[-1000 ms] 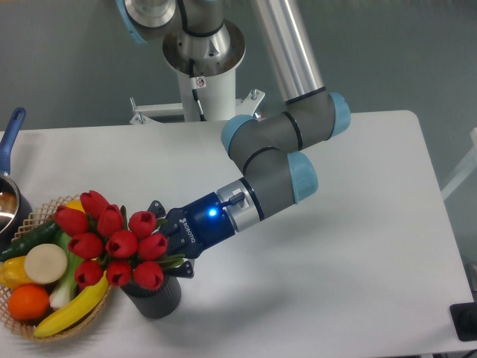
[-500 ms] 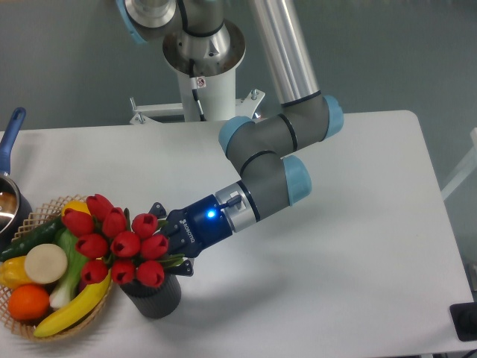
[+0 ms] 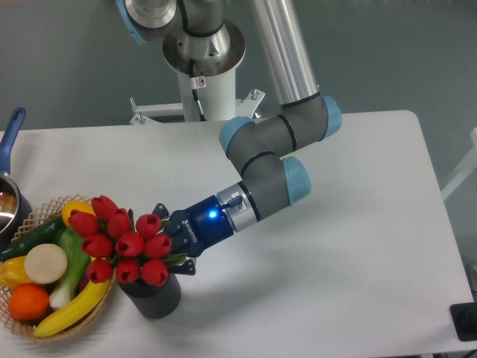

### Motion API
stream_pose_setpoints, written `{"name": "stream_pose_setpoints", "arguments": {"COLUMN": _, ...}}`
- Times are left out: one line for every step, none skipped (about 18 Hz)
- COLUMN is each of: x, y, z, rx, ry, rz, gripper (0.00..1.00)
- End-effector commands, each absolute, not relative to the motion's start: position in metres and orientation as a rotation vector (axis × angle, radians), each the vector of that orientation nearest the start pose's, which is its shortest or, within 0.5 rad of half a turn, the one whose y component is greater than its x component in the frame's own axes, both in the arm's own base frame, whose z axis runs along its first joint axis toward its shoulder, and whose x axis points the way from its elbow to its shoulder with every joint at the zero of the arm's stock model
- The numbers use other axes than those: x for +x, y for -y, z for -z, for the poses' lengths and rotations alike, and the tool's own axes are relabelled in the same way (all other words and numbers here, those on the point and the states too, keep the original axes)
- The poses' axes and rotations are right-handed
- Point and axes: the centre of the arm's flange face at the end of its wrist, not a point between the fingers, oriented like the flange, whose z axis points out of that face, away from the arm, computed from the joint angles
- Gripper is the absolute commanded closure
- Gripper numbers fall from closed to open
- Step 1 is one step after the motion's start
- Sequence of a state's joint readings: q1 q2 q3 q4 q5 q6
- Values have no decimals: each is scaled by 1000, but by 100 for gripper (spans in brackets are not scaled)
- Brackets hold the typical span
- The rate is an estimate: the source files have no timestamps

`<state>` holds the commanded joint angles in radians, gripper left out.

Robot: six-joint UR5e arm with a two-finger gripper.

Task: Insert the flowers into the vase
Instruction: 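Push the tulip stems further down into the vase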

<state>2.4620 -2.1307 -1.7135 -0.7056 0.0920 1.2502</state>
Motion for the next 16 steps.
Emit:
{"name": "stream_pose_setpoints", "arguments": {"x": -341, "y": -574, "z": -272, "rx": -1647, "ry": -422, "rz": 625, "gripper": 81}}
{"name": "stream_pose_setpoints", "arguments": {"x": -341, "y": -574, "z": -271, "rx": -1647, "ry": -427, "rz": 620, "gripper": 81}}
{"name": "stream_pose_setpoints", "arguments": {"x": -341, "y": -574, "z": -270, "rx": -1646, "ry": -429, "rz": 619, "gripper": 81}}
{"name": "stream_pose_setpoints", "arguments": {"x": -341, "y": -574, "z": -270, "rx": -1646, "ry": -429, "rz": 619, "gripper": 81}}
{"name": "stream_pose_setpoints", "arguments": {"x": -341, "y": -575, "z": -268, "rx": -1647, "ry": -426, "rz": 621, "gripper": 81}}
{"name": "stream_pose_setpoints", "arguments": {"x": -341, "y": -575, "z": -267, "rx": -1647, "ry": -425, "rz": 623, "gripper": 81}}
{"name": "stream_pose_setpoints", "arguments": {"x": -341, "y": -575, "z": -265, "rx": -1649, "ry": -424, "rz": 623, "gripper": 81}}
{"name": "stream_pose_setpoints", "arguments": {"x": -342, "y": -575, "z": -265, "rx": -1649, "ry": -424, "rz": 623, "gripper": 81}}
{"name": "stream_pose_setpoints", "arguments": {"x": -342, "y": -575, "z": -261, "rx": -1655, "ry": -422, "rz": 625, "gripper": 81}}
{"name": "stream_pose_setpoints", "arguments": {"x": -342, "y": -575, "z": -261, "rx": -1660, "ry": -422, "rz": 624, "gripper": 81}}
{"name": "stream_pose_setpoints", "arguments": {"x": -342, "y": -575, "z": -261, "rx": -1660, "ry": -422, "rz": 624, "gripper": 81}}
{"name": "stream_pose_setpoints", "arguments": {"x": -342, "y": -575, "z": -260, "rx": -1661, "ry": -420, "rz": 626, "gripper": 80}}
{"name": "stream_pose_setpoints", "arguments": {"x": -341, "y": -575, "z": -260, "rx": -1661, "ry": -420, "rz": 626, "gripper": 80}}
{"name": "stream_pose_setpoints", "arguments": {"x": -341, "y": -574, "z": -258, "rx": -1662, "ry": -418, "rz": 629, "gripper": 80}}
{"name": "stream_pose_setpoints", "arguments": {"x": -340, "y": -574, "z": -257, "rx": -1663, "ry": -416, "rz": 631, "gripper": 80}}
{"name": "stream_pose_setpoints", "arguments": {"x": -340, "y": -573, "z": -257, "rx": -1661, "ry": -420, "rz": 628, "gripper": 79}}
